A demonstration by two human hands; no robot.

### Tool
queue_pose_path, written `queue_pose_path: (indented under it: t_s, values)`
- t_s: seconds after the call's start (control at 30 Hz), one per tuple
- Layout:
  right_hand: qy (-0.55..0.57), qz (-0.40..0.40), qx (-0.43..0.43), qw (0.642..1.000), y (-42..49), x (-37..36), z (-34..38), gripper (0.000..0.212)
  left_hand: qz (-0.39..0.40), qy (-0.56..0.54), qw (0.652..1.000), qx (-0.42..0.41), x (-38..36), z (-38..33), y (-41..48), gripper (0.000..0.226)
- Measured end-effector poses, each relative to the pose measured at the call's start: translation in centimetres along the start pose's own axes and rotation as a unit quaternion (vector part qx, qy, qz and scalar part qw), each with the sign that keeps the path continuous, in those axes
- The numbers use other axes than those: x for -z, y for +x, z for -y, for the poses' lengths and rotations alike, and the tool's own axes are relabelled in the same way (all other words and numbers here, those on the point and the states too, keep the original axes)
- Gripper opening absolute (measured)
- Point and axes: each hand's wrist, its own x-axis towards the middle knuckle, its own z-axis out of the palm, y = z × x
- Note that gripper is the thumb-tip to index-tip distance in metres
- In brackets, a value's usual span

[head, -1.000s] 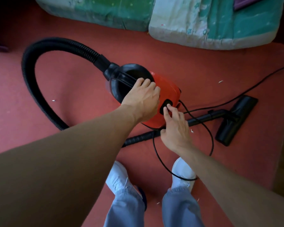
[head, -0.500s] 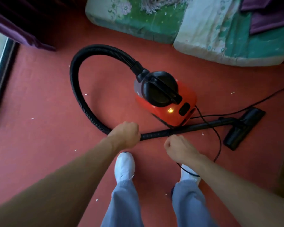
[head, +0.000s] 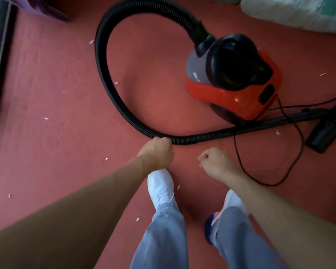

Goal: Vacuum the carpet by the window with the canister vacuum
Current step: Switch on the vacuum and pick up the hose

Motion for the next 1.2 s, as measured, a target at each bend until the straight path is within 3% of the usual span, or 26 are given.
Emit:
queue_pose_path:
  t_s: [0.13, 0.23, 0.3, 0.37, 0.5, 0.6, 0.7, 0.77, 0.83, 1.0, 1.2]
  values:
    - [0.064, -0.012, -0.03, 0.997, 3.0, -3.5, 0.1, 0.027, -0.037, -0.011, 0.999, 0.0, -2.7, 1.2, 3.4, 0.029]
    - [0.146, -0.057, -0.067, 0.985, 6.3, -5.4, -0.6, 0.038, -0.016, -0.011, 0.999, -0.033, -4.8, 2.0, 5.9, 0.037]
    - [0.305, -0.085, -0.104, 0.943, 8.4, -6.5, -1.2, 0.051, -0.017, 0.06, 0.996, -0.066, -6.3, 2.4, 7.7, 0.042]
    - [0.457, -0.092, -0.144, 0.873, 10.3, -6.5, -1.6, 0.049, -0.043, 0.123, 0.989, -0.076, -7.6, 2.8, 9.4, 0.045]
    - [0.61, -0.037, -0.181, 0.771, 12.9, -5.5, -1.7, 0.04, -0.088, 0.2, 0.973, -0.073, -9.4, 3.4, 10.7, 0.038]
    - [0.62, -0.012, -0.208, 0.757, 13.1, -5.9, -2.1, 0.037, -0.106, 0.241, 0.96, -0.1, -10.0, 3.8, 9.9, 0.041]
    - [0.617, -0.011, -0.225, 0.754, 11.7, -5.8, -2.6, 0.032, -0.057, 0.199, 0.975, -0.075, -8.9, 3.9, 9.1, 0.049]
    - [0.665, 0.004, -0.215, 0.715, 10.3, -5.5, -2.4, 0.023, 0.003, 0.135, 0.989, -0.056, -7.4, 3.5, 8.5, 0.049]
    - [0.712, 0.03, -0.202, 0.672, 8.4, -4.9, -1.3, 0.01, 0.014, 0.142, 0.986, -0.089, -6.0, 3.1, 7.6, 0.043]
    - [0.744, 0.003, -0.208, 0.635, 3.2, -3.3, 1.6, 0.014, 0.054, 0.179, 0.97, -0.157, -0.8, 1.0, 2.3, 0.027]
    - [0.704, -0.045, -0.241, 0.667, -6.2, 2.1, 3.0, 0.023, 0.087, 0.197, 0.956, -0.197, 7.2, -4.3, -7.0, 0.037]
